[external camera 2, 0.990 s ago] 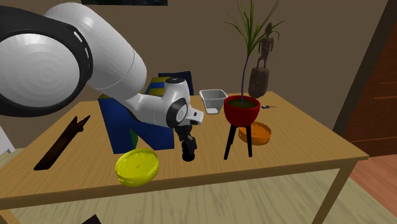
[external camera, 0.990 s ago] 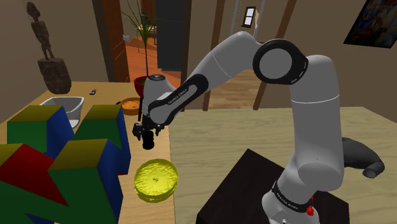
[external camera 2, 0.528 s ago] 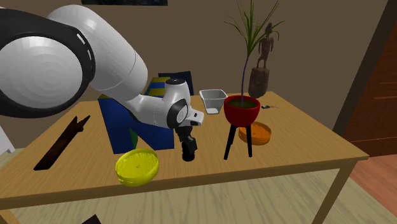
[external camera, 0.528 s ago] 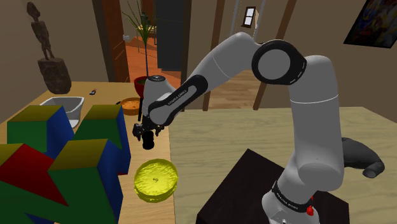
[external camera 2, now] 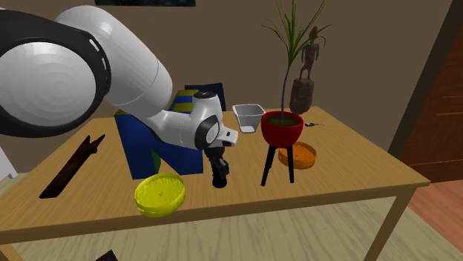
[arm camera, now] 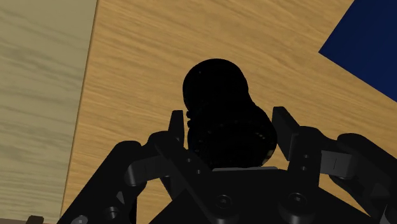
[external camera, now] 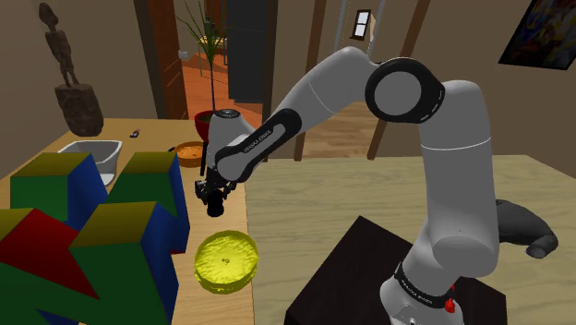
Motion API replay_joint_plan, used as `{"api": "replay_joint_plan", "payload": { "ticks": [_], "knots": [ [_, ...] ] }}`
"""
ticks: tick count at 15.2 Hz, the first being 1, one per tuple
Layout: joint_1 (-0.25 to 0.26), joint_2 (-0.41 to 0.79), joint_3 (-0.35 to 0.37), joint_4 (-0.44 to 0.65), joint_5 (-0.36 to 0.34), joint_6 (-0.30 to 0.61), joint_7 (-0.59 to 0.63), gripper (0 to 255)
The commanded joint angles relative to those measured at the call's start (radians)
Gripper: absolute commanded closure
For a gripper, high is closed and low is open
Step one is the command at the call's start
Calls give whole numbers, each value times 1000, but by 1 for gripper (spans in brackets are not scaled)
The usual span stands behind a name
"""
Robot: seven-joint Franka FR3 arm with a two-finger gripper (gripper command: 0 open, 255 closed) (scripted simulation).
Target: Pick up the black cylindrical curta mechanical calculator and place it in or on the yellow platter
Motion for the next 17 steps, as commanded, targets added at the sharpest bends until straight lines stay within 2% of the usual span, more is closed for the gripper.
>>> {"api": "replay_joint_plan", "payload": {
  "ticks": [1, 17],
  "knots": [
    [1, 1, 1, -1, 0, 1, 0, 255],
    [-17, -126, 26, 33, 40, -158, -26, 255]
  ]
}}
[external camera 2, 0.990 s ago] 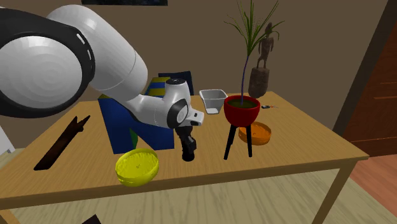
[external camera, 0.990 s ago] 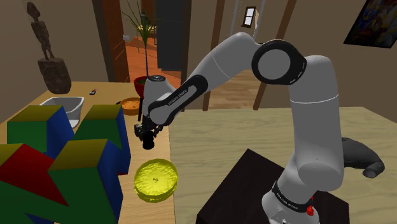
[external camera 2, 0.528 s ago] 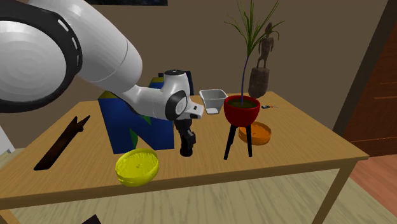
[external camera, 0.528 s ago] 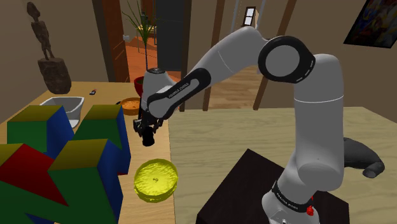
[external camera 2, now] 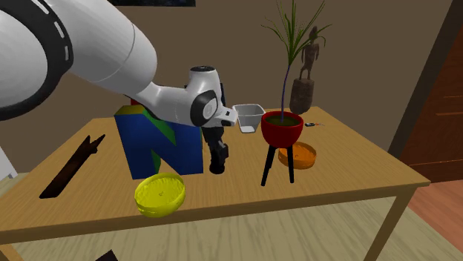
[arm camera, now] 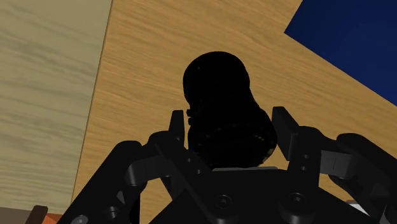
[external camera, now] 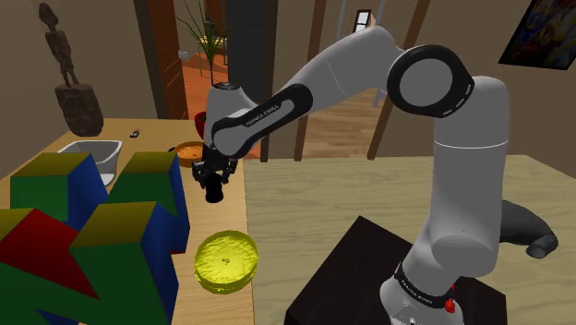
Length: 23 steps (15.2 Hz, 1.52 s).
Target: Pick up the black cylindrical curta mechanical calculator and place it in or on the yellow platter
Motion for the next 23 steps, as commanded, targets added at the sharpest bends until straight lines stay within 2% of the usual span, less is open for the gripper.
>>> {"api": "replay_joint_plan", "payload": {
  "ticks": [1, 8, 15, 23],
  "knots": [
    [-2, -14, 2, 9, 5, -23, -4, 255],
    [-7, -60, 9, 43, 20, -102, -14, 255],
    [47, -248, 53, -205, 34, -39, 90, 255],
    [121, -437, 128, -417, 68, -11, 222, 255]
  ]
}}
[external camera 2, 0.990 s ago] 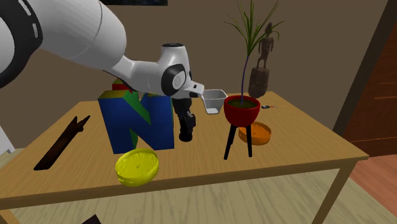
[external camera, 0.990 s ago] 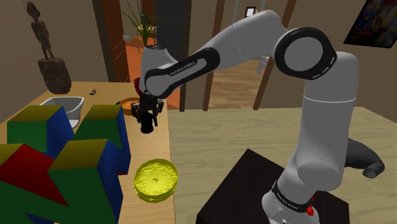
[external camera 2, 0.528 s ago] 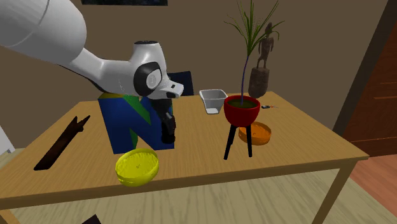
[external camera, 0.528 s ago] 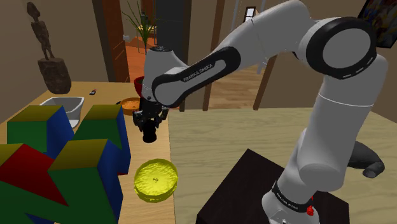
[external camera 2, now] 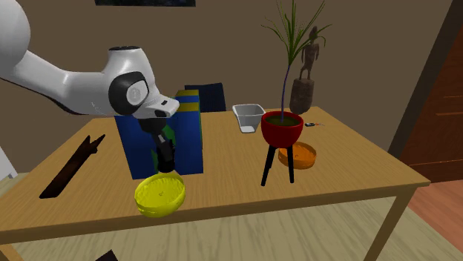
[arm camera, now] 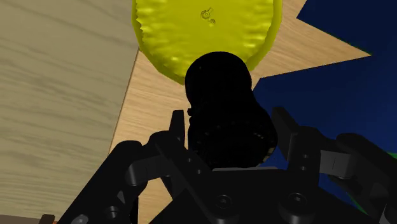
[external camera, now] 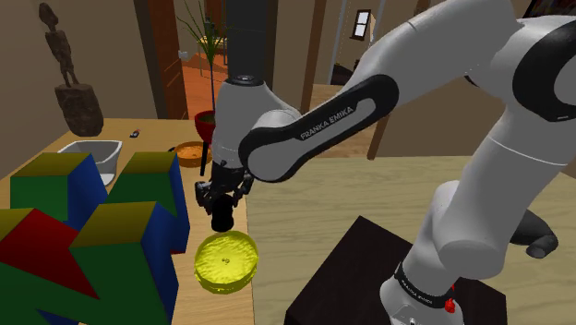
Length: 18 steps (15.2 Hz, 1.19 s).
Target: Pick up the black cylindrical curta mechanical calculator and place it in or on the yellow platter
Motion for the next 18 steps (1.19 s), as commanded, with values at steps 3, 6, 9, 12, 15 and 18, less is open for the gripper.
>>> {"api": "replay_joint_plan", "payload": {
  "ticks": [3, 6, 9, 12, 15, 18],
  "knots": [
    [39, -76, 40, -80, 20, 7, 66, 255],
    [36, -50, 43, -98, 5, 49, 78, 255],
    [33, -22, 46, -114, -13, 91, 93, 255],
    [31, 8, 49, -128, -35, 133, 110, 255],
    [28, 41, 49, -140, -61, 175, 131, 255],
    [26, 77, 48, -150, -94, 218, 156, 255]
  ]
}}
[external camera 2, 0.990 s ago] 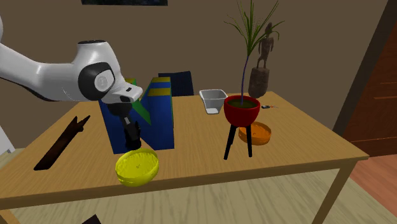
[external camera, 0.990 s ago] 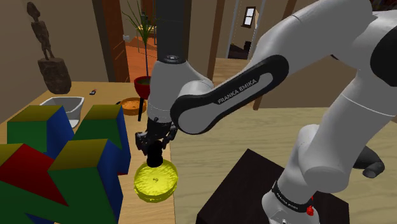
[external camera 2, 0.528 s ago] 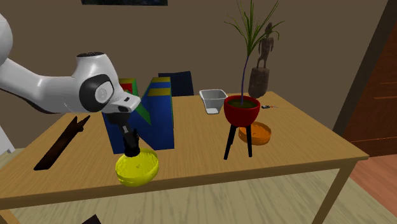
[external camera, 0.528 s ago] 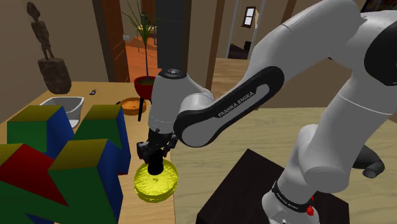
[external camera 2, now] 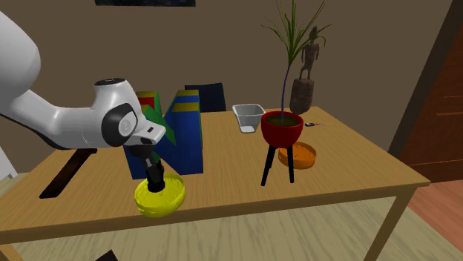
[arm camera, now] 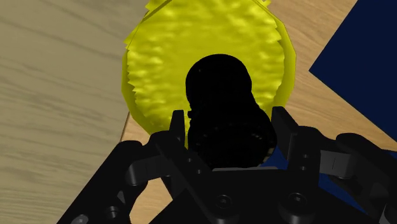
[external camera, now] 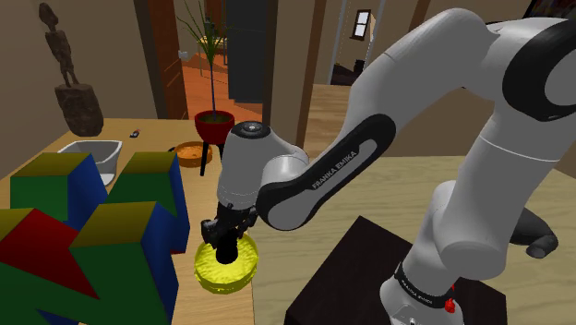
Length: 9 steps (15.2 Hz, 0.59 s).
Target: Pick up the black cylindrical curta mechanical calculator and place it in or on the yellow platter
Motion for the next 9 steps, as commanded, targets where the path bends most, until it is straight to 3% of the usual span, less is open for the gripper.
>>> {"api": "replay_joint_plan", "payload": {
  "ticks": [1, 8, 9],
  "knots": [
    [-1, 16, -1, -1, -14, 16, 10, 255],
    [-1, 16, -1, -1, -14, 16, 10, 255],
    [-1, 16, -1, -1, -14, 16, 10, 0]
  ]
}}
